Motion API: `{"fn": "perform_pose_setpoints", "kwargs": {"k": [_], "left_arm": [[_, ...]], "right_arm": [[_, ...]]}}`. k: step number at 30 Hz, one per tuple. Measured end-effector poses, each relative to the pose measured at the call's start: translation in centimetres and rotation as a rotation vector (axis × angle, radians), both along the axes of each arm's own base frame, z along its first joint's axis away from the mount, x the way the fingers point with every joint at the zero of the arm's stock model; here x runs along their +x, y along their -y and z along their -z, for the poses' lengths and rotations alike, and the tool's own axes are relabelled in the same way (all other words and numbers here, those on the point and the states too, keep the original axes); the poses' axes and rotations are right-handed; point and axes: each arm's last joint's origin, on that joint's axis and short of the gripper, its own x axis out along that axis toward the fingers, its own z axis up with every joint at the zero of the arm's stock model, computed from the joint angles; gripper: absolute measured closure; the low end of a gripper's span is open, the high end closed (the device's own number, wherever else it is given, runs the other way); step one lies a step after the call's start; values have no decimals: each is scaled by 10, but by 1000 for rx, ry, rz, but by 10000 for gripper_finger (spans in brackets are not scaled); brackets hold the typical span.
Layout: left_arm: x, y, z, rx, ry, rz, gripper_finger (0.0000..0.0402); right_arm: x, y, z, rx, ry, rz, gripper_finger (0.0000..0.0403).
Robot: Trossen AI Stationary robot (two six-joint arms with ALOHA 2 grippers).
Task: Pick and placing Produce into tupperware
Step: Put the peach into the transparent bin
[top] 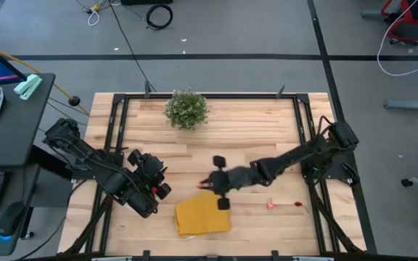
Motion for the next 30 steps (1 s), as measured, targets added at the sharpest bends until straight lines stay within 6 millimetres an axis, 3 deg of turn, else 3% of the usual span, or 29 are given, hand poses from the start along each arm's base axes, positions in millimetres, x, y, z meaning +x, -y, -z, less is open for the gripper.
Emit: {"fn": "perform_pose_setpoints", "kwargs": {"k": [2, 5, 12, 17, 24, 30], "left_arm": [[0, 0, 0, 0, 2, 0, 294], [1, 1, 0, -4, 8, -1, 294], [4, -1, 0, -7, 28, -15, 294], [4, -1, 0, -9, 30, -15, 294], [3, -2, 0, 8, 28, -15, 301], [4, -2, -1, 8, 42, -18, 311]], "right_arm": [[17, 5, -13, 50, 93, -69, 338], [42, 4, -15, 77, 123, -145, 337], [113, -8, 19, 62, 123, -192, 337], [151, -10, 33, 44, 162, -186, 337], [184, -6, 53, 2, 93, -186, 323], [195, 0, 62, -44, 47, -191, 271]]}}
